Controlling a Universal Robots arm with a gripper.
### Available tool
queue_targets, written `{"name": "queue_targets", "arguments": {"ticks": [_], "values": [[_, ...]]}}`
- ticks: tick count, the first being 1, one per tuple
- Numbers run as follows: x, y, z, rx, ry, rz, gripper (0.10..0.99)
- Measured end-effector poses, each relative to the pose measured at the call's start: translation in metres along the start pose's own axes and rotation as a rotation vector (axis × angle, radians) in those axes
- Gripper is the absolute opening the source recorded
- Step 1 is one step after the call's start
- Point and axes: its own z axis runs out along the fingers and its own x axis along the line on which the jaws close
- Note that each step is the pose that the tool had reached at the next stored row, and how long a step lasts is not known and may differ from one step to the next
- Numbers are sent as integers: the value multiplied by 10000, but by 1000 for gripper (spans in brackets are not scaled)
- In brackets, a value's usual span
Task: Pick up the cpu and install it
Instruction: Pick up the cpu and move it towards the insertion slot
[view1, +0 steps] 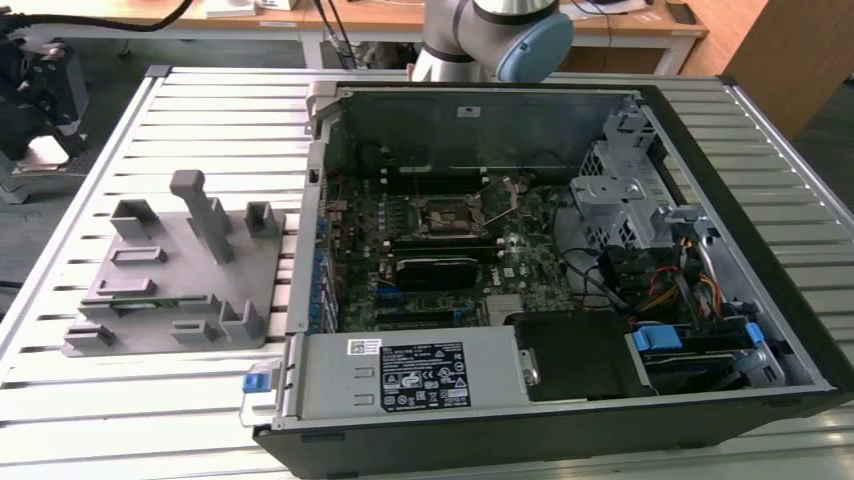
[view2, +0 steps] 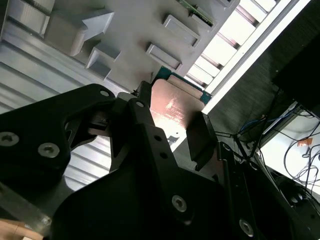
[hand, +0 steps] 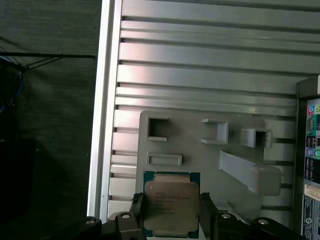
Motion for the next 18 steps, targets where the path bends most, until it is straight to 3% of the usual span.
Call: {"name": "queue_targets", "arguments": {"ticks": [18], "values": [[4,46,-269,4,-81,-2,525]]}}
